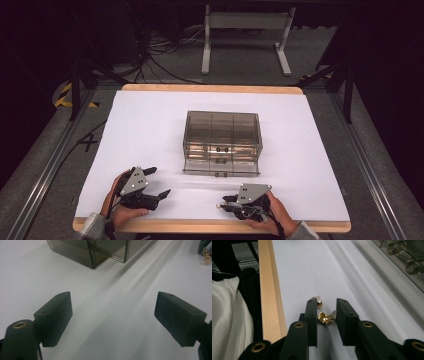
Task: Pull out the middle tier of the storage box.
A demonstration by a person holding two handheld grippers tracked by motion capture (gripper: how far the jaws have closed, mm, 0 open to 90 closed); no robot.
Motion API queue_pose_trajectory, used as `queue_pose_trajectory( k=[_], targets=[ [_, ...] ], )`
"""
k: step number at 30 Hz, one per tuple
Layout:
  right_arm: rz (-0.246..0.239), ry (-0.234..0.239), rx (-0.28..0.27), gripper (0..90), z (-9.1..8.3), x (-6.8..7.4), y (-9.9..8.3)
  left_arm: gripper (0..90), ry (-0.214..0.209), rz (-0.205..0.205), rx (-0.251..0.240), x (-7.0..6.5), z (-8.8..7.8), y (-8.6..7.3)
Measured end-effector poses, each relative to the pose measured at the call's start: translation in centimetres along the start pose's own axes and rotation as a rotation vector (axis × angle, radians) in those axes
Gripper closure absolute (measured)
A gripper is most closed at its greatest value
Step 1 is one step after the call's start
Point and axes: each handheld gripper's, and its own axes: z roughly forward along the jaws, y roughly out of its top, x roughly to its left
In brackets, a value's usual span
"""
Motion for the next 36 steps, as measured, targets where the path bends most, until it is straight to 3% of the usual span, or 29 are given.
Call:
queue_pose_trajectory(
  k=[11,25,27,36],
  targets=[
    [0.016,-0.017,-0.014,77.4,-0.6,-0.1,-0.3,15.9,0.004,0.001,-0.014,0.1,-0.1,0.0],
    [0.017,-0.118,-0.058,77.4,-3.5,-1.2,0.2,15.4,0.003,-0.006,-0.02,0.2,-0.1,-0.1],
    [0.023,-0.125,-0.069,77.4,-3.8,-1.3,0.4,15.4,-0.003,-0.02,-0.02,0.1,-0.1,-0.1],
    [0.015,-0.159,-0.101,77.3,-4.9,-1.8,1.2,15.6,0.001,-0.008,-0.03,0.2,-0.1,-0.1]
  ],
)
